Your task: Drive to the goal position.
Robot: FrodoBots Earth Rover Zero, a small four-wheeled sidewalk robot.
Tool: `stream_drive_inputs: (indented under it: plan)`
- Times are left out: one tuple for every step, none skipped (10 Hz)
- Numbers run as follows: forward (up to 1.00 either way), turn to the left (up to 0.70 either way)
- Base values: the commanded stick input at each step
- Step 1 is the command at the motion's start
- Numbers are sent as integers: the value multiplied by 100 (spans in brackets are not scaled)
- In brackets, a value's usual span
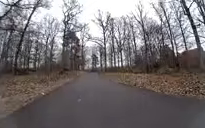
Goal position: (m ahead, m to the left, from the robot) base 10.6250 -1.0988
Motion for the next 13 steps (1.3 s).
stream_drive_inputs:
  plan:
    - [100, 36]
    - [100, 20]
    - [100, 5]
    - [100, 0]
    - [100, 0]
    - [100, 0]
    - [100, 0]
    - [100, 0]
    - [100, 0]
    - [100, 0]
    - [100, 0]
    - [100, 0]
    - [100, 0]
